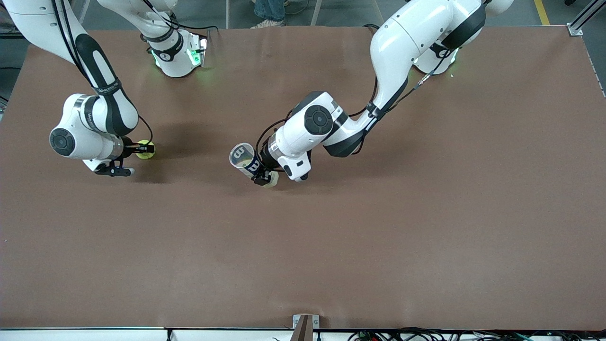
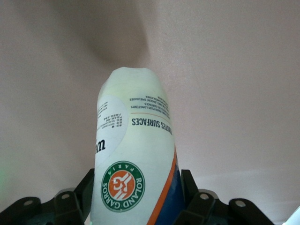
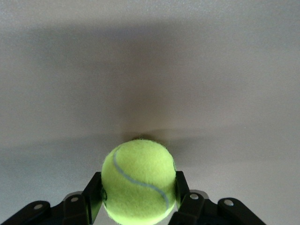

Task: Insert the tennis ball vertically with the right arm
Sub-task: 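Grasp the second tennis ball with the right gripper and lift it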

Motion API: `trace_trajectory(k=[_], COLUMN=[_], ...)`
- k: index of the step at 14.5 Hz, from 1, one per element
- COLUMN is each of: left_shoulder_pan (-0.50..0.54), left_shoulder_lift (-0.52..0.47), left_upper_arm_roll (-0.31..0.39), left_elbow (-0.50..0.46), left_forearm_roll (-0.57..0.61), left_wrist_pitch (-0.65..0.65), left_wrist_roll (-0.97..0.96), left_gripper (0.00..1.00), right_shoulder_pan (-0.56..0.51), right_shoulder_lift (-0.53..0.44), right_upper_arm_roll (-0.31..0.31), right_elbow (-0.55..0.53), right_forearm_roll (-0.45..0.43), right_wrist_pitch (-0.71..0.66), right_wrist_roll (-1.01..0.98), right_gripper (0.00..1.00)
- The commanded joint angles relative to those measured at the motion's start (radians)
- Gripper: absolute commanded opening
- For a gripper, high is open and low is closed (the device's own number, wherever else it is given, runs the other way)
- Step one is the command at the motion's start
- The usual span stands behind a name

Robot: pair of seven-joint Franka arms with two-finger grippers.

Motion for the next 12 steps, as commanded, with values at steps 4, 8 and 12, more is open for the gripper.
trace_trajectory(k=[4, 8, 12], left_shoulder_pan=[-0.006, -0.006, -0.005], left_shoulder_lift=[0.005, 0.005, 0.005], left_upper_arm_roll=[0.0, 0.0, 0.0], left_elbow=[0.014, 0.014, 0.014], left_forearm_roll=[-0.021, -0.021, -0.021], left_wrist_pitch=[0.006, 0.006, 0.006], left_wrist_roll=[0.012, 0.012, 0.015], left_gripper=[0.75, 0.75, 0.75], right_shoulder_pan=[0.061, 0.145, 0.256], right_shoulder_lift=[-0.122, -0.195, -0.192], right_upper_arm_roll=[0.007, 0.012, 0.012], right_elbow=[0.017, 0.239, 0.508], right_forearm_roll=[-0.008, -0.003, 0.094], right_wrist_pitch=[-0.139, -0.494, -0.769], right_wrist_roll=[0.008, 0.124, 0.293], right_gripper=[0.35, 0.35, 0.35])
